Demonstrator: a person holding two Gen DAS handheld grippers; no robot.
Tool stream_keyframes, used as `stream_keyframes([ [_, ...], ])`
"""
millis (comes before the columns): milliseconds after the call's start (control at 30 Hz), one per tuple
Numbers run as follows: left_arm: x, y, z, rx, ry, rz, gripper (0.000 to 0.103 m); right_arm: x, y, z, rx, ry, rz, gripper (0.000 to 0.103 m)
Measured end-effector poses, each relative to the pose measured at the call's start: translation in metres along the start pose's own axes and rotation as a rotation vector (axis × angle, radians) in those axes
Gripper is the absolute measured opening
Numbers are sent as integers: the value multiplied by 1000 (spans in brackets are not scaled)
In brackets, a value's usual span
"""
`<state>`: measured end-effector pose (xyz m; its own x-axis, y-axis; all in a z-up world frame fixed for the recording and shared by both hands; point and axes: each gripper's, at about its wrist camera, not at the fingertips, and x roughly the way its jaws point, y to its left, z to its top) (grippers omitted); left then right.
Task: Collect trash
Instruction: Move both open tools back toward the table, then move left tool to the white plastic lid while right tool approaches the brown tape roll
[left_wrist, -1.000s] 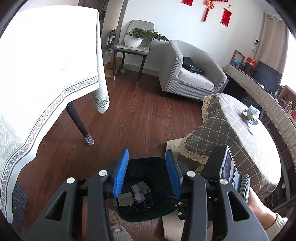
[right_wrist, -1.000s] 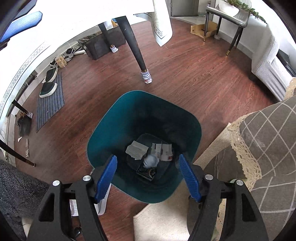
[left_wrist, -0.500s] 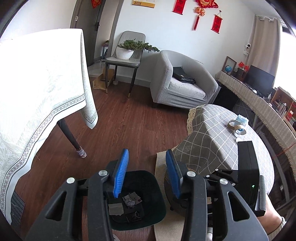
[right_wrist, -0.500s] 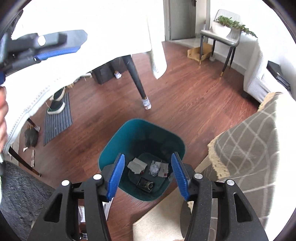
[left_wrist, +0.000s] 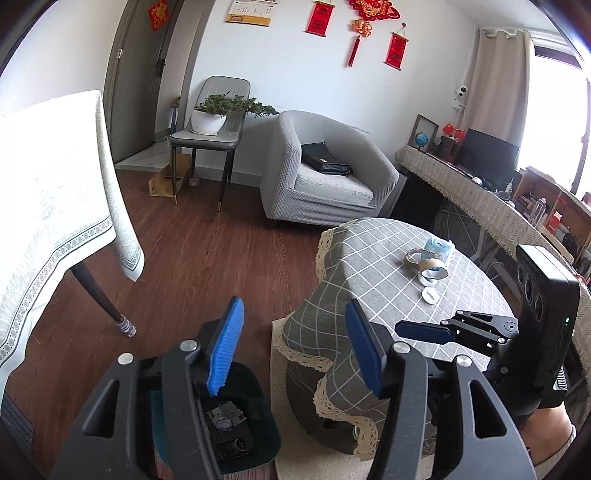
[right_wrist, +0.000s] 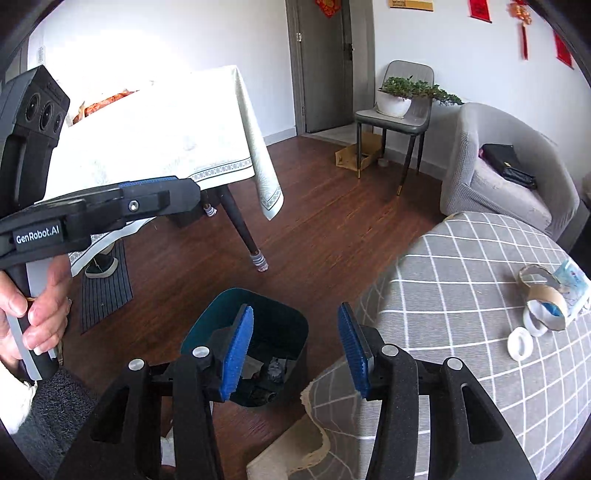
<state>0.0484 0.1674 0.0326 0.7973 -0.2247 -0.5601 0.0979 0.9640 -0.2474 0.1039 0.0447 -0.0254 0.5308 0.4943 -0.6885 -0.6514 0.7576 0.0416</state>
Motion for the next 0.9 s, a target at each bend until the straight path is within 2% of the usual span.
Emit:
stream_keyframes([
  [567, 73, -85, 5, 111, 63, -91, 65, -49, -131, -30, 149, -50, -135, 48],
  [900, 115, -122, 6, 161, 107, -138, 65, -65, -180, -41, 192, -59, -180, 48],
])
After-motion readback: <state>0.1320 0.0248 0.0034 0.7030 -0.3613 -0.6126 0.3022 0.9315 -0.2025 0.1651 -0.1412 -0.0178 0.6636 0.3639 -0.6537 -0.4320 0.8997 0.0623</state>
